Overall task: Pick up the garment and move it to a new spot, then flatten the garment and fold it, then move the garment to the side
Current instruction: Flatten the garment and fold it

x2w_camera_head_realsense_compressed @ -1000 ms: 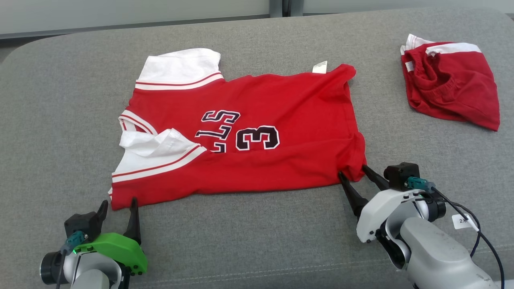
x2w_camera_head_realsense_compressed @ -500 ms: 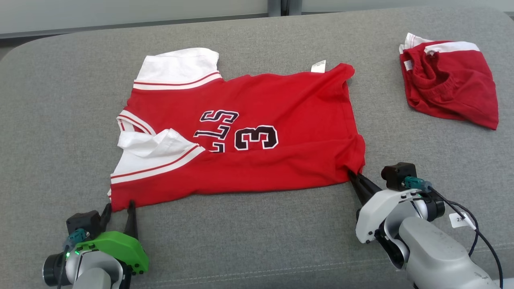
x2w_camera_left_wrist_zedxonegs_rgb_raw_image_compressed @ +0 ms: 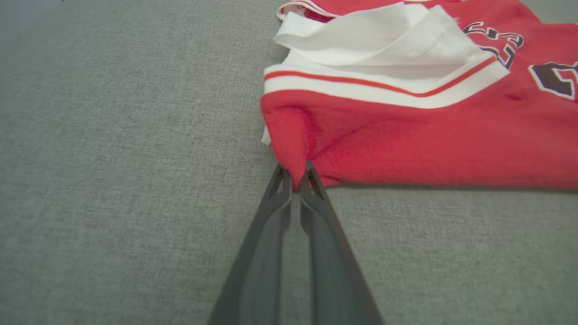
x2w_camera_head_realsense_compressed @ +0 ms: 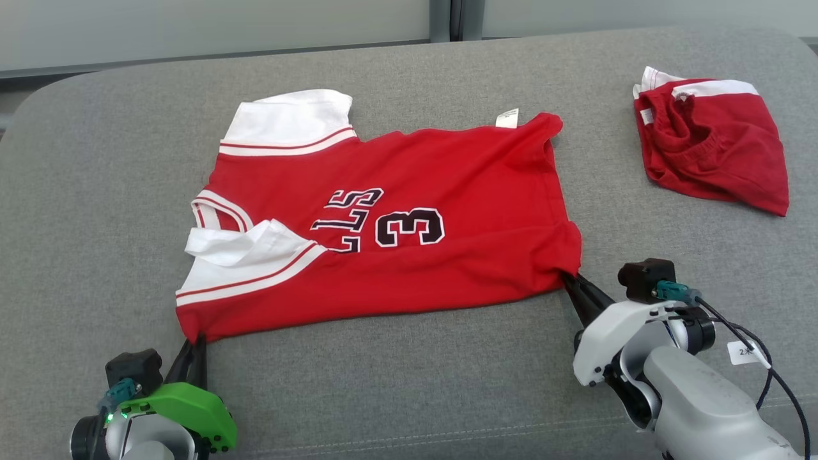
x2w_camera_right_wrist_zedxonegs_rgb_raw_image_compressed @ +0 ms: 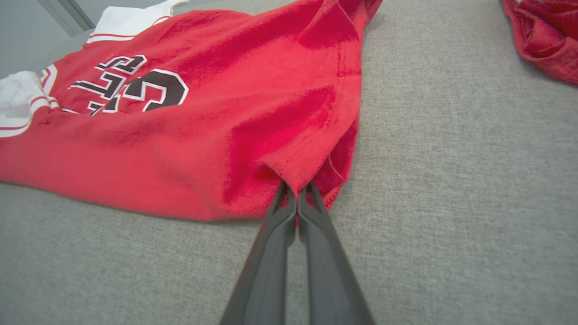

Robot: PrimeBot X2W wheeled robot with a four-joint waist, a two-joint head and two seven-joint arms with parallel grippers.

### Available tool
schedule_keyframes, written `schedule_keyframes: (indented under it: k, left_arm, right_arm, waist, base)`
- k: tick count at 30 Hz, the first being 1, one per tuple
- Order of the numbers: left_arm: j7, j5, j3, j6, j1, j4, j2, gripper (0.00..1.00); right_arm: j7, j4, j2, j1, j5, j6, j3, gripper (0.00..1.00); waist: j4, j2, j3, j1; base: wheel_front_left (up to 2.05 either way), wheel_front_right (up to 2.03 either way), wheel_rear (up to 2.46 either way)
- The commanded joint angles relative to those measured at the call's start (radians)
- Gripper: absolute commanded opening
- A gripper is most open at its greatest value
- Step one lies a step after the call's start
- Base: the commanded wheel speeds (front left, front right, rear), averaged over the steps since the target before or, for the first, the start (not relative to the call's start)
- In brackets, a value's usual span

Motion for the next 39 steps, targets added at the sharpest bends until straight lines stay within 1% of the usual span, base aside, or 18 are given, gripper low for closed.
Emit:
schedule_keyframes:
  k: [1, 4, 8, 13, 20, 24, 28, 34, 35, 36, 37, 38, 39]
  left_arm:
    - [-0.002, -0.012, -0.009, 0.001, 0.027, -0.015, 0.016, 0.0]
    - [-0.002, -0.031, -0.031, 0.001, 0.064, -0.042, 0.031, 0.0]
    - [-0.002, -0.047, -0.046, 0.001, 0.112, -0.075, 0.049, 0.0]
    - [-0.002, -0.062, -0.072, 0.002, 0.177, -0.103, 0.058, 0.0]
    - [-0.002, -0.081, -0.094, 0.002, 0.246, -0.136, 0.072, 0.0]
    - [-0.002, -0.089, -0.096, 0.002, 0.274, -0.15, 0.083, 0.0]
    - [-0.002, -0.096, -0.096, 0.002, 0.287, -0.144, 0.083, 0.0]
    - [-0.002, -0.104, -0.104, 0.002, 0.283, -0.123, 0.065, 0.0]
    - [-0.002, -0.102, -0.105, 0.002, 0.279, -0.116, 0.062, 0.0]
    - [-0.002, -0.102, -0.104, 0.004, 0.275, -0.114, 0.06, 0.08]
    - [-0.002, -0.098, -0.099, 0.011, 0.273, -0.118, 0.06, 0.7]
    - [-0.002, -0.095, -0.094, 0.016, 0.274, -0.126, 0.059, 1.0]
    - [-0.002, -0.094, -0.089, 0.02, 0.277, -0.134, 0.056, 1.0]
  right_arm:
    - [-0.003, -0.014, -0.015, 0.023, 0.024, 0.0, -0.005, 0.0]
    - [-0.003, -0.043, -0.04, 0.054, 0.064, 0.0, 0.0, 0.0]
    - [0.005, -0.079, -0.089, 0.1, 0.113, 0.0, 0.007, 0.0]
    - [0.022, -0.132, -0.124, 0.174, 0.173, -0.001, 0.018, 0.0]
    - [0.059, -0.216, -0.18, 0.267, 0.214, -0.001, 0.023, 0.0]
    - [0.107, -0.265, -0.206, 0.312, 0.233, -0.001, 0.014, 0.0]
    - [0.137, -0.284, -0.207, 0.333, 0.242, -0.001, 0.008, 0.0]
    - [0.163, -0.265, -0.175, 0.347, 0.227, -0.001, -0.007, 0.0]
    - [0.164, -0.261, -0.171, 0.346, 0.227, -0.001, -0.012, 0.05]
    - [0.156, -0.254, -0.173, 0.342, 0.217, -0.001, -0.019, 0.46]
    - [0.147, -0.247, -0.173, 0.339, 0.211, -0.001, -0.03, 1.0]
    - [0.142, -0.242, -0.17, 0.338, 0.209, -0.001, -0.039, 1.0]
    - [0.139, -0.242, -0.167, 0.337, 0.205, -0.001, -0.045, 1.0]
  waist:
    - [0.002, 0.0, -0.02, 0.0]
    - [0.006, 0.0, -0.046, 0.0]
    - [0.007, 0.0, -0.079, 0.0]
    - [0.003, 0.0, -0.122, 0.0]
    - [0.003, 0.0, -0.159, 0.0]
    - [0.001, 0.0, -0.163, 0.0]
    - [0.0, 0.0, -0.16, 0.0]
    - [0.0, 0.0, -0.153, 0.0]
    - [0.0, 0.0, -0.153, 0.0]
    - [0.0, 0.0, -0.152, 0.0]
    - [0.0, 0.0, -0.151, 0.0]
    - [0.0, 0.0, -0.151, 0.0]
    - [0.0, 0.0, -0.15, 0.0]
  base:
    - [0.0, 0.0, 0.0]
    - [0.0, 0.0, 0.0]
    - [0.0, 0.0, 0.0]
    - [0.0, 0.0, 0.0]
    - [0.0, 0.0, 0.0]
    - [0.0, 0.0, 0.0]
    - [0.0, 0.0, 0.0]
    - [0.0, 0.0, 0.0]
    - [0.0, 0.0, 0.0]
    - [0.0, 0.0, 0.0]
    - [0.0, 0.0, 0.0]
    - [0.0, 0.0, 0.0]
    - [0.0, 0.0, 0.0]
